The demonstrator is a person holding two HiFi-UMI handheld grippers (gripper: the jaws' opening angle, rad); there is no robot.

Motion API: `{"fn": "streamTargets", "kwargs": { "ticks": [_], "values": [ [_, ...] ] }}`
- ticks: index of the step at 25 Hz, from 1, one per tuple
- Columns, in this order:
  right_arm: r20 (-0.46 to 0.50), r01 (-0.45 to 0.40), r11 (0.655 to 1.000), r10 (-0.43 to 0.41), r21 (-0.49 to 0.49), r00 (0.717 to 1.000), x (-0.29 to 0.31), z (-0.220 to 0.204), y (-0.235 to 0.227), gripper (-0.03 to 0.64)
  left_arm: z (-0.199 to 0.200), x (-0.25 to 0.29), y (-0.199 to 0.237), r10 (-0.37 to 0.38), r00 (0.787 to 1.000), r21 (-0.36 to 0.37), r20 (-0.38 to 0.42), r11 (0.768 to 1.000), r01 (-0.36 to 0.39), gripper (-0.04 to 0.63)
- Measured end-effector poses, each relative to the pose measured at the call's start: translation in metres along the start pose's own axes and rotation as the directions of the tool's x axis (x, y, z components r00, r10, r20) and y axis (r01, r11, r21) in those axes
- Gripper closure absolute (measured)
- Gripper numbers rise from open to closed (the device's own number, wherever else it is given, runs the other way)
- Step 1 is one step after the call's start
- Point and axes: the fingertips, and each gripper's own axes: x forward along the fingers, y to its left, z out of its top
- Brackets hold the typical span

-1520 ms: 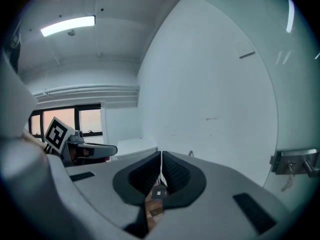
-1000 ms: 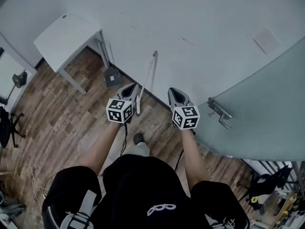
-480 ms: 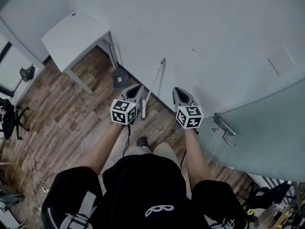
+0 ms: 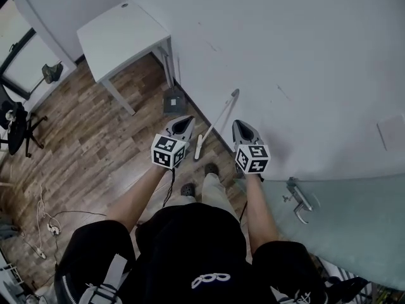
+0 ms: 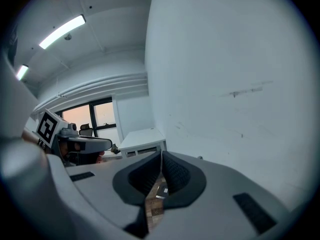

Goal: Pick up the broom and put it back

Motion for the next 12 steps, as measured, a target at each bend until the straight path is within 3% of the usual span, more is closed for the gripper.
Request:
{"fn": "streamTargets", "kwargs": {
  "ticks": [7, 12],
  "values": [
    [-0.056, -0.045, 0.999, 0.044, -0.016, 0.997, 0.040, -0.013, -0.020, 0.591, -0.004, 0.028, 0.007, -0.029, 1.000, -0.044, 0.005, 0.999, 0.029, 0.578],
    [-0.113, -0.057, 0.998, 0.056, -0.001, 0.992, 0.066, -0.036, -0.040, 0.572, -0.016, 0.049, 0.015, -0.024, 0.999, -0.079, -0.033, 0.997, 0.022, 0.577]
  ]
}}
